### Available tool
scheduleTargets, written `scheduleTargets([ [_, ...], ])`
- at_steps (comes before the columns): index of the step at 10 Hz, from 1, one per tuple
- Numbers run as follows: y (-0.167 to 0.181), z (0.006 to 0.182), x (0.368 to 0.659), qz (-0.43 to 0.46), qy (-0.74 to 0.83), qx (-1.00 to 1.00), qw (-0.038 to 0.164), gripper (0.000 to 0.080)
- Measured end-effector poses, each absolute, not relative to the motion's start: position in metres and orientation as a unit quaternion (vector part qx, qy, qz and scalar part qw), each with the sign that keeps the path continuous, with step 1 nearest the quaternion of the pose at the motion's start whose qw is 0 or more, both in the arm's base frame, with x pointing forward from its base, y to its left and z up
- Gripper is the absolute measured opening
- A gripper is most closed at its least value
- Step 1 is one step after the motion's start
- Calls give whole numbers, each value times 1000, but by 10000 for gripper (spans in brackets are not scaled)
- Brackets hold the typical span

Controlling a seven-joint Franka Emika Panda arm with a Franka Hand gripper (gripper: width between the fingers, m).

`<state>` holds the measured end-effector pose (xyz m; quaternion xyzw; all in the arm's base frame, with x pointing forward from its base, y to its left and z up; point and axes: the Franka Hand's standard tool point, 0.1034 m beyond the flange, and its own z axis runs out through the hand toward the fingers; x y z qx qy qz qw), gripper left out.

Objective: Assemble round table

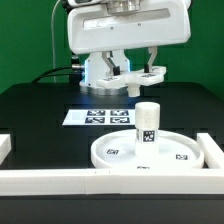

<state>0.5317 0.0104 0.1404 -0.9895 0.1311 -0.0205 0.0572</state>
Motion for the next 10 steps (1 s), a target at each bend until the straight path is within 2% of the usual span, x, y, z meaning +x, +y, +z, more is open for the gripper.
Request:
scheduleTargets([
  [2, 12, 140, 532, -17, 124, -991, 56, 435],
  [3, 17, 140, 538, 3, 85, -995, 48, 435],
  [5, 27, 140, 556, 29, 66, -996, 45, 435],
  [10, 32, 135, 555, 27, 51, -998, 38, 435],
])
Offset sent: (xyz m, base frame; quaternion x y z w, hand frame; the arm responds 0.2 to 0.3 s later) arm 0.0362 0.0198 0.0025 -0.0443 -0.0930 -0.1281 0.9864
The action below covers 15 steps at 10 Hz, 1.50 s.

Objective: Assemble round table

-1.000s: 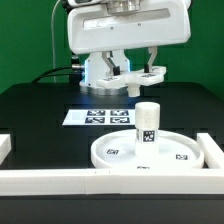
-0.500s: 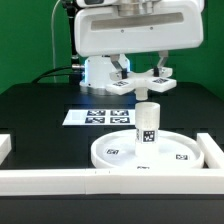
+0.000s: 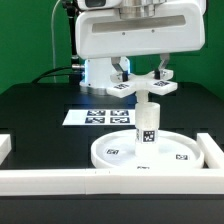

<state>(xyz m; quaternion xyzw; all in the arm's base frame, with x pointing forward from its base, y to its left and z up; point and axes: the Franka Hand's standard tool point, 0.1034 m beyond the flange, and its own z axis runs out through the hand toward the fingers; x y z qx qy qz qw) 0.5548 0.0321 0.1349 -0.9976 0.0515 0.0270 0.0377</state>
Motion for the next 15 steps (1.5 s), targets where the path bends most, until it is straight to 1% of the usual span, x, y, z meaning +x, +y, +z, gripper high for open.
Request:
scheduleTargets([
  [1, 37, 133, 555, 29, 42, -998, 35, 435],
  [5, 36, 130, 557, 23, 36, -999, 34, 435],
  [11, 36, 115, 554, 8, 35, -999, 29, 435],
  [15, 35, 116, 558, -8, 35, -999, 28, 435],
])
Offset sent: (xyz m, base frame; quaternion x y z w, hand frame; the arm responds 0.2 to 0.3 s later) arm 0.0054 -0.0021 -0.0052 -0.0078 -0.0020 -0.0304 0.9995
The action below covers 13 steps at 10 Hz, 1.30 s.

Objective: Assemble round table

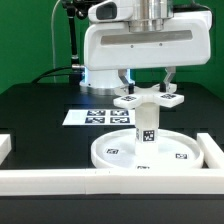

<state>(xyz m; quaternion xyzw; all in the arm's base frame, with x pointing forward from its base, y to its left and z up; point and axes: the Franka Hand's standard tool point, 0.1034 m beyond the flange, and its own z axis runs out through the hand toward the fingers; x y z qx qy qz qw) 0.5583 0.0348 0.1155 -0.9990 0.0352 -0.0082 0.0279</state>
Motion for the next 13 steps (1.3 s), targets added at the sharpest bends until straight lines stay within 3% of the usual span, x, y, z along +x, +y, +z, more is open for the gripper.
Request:
scheduleTargets([
  [9, 35, 116, 559, -9, 64, -997, 29, 435],
  [13, 35, 115, 561, -14, 298, -953, 45, 435],
])
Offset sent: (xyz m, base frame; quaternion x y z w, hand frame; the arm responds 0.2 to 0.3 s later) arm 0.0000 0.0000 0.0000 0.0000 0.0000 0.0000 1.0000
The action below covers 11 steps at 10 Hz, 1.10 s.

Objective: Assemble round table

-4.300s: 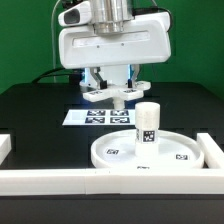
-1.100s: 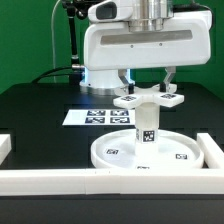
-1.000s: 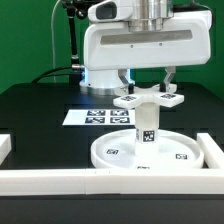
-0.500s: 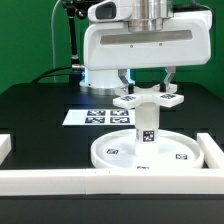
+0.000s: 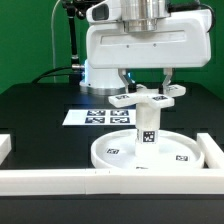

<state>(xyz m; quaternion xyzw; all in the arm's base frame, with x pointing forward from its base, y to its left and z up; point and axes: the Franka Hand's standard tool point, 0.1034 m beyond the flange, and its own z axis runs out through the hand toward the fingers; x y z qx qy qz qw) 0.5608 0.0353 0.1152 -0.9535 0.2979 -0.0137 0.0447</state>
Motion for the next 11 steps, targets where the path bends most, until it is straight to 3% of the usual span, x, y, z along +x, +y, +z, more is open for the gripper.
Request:
scheduleTargets([
  [3, 34, 115, 561, -6, 461, -885, 64, 435],
  [11, 33, 114, 562, 23, 777, -623, 89, 435],
])
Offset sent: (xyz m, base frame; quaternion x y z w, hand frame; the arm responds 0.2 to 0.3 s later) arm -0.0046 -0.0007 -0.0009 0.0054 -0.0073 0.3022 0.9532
